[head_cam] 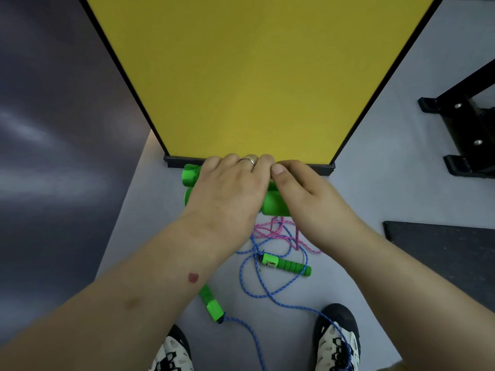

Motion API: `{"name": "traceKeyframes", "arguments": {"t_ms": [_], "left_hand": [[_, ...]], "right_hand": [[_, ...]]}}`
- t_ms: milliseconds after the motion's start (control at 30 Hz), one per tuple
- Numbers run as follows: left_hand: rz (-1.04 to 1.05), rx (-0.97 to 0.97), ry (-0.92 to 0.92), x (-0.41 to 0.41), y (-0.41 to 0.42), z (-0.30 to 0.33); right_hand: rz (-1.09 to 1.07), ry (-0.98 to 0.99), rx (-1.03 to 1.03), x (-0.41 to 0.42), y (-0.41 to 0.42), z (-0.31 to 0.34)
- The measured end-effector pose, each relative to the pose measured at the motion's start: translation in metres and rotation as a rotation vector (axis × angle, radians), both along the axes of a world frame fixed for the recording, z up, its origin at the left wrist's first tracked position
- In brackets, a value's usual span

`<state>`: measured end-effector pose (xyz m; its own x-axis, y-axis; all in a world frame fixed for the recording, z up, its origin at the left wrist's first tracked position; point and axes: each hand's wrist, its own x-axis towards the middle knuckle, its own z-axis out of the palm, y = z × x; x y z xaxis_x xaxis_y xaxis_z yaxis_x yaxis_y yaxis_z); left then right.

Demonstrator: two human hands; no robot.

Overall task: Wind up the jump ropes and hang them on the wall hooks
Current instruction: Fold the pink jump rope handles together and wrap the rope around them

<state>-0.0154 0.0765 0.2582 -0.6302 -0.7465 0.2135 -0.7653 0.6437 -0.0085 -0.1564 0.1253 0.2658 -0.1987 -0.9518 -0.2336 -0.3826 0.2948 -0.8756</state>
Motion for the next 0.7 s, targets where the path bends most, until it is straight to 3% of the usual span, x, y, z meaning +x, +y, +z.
{"name": "traceKeyframes", "arguments": {"t_ms": [200,533,700], "left_hand": [[0.013,0.028,0.086,-0.002,-0.003,0.002],[0.113,-0.008,0.0,0.007,-0.007,0.011],[0.082,0.033,0.02,0.007,-0.006,0.012]], "right_hand": [[-0.031,0.143,-0.148,-0.005,-0.003,0.002],[-0.076,0.007,-0.162,-0.002,0.002,0.003],[-0.121,0.114,-0.176,0.001,0.001,0.006]]}}
